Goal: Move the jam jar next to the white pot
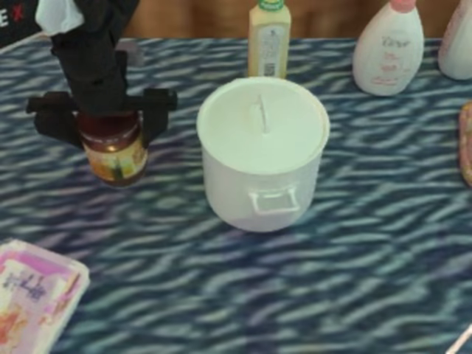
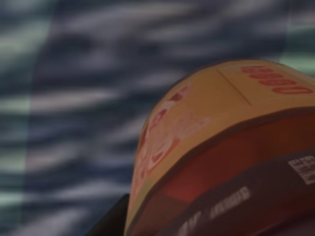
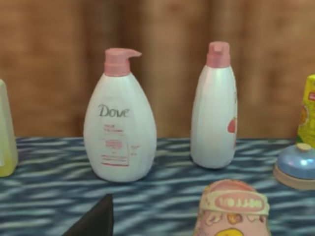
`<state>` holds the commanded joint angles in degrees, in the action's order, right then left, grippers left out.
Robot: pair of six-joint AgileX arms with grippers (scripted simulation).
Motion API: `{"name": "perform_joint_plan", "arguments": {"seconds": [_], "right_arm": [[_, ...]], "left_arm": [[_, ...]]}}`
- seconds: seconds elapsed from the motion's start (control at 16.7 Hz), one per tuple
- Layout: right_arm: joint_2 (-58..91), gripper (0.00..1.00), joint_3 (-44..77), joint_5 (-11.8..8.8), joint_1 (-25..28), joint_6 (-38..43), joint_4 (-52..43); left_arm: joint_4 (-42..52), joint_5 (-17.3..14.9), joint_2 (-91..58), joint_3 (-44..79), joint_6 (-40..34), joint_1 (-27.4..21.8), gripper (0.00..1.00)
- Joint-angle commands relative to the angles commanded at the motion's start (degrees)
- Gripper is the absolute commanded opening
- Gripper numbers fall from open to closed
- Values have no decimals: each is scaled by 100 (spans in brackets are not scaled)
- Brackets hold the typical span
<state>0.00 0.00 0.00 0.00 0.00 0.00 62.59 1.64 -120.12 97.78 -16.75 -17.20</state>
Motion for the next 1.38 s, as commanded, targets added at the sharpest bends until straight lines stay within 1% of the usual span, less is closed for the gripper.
{"name": "perform_joint_plan", "arguments": {"seconds": [0.36,0.66,1.38], "right_arm": [[0,100,0,0,0,0,0],[0,100,0,0,0,0,0],[0,100,0,0,0,0,0]], "left_arm": [[-881,1,-287,-562,19,-1,0],[-960,1,-326,-619,20,-2,0],[-960,1,-326,-619,20,-2,90]]}}
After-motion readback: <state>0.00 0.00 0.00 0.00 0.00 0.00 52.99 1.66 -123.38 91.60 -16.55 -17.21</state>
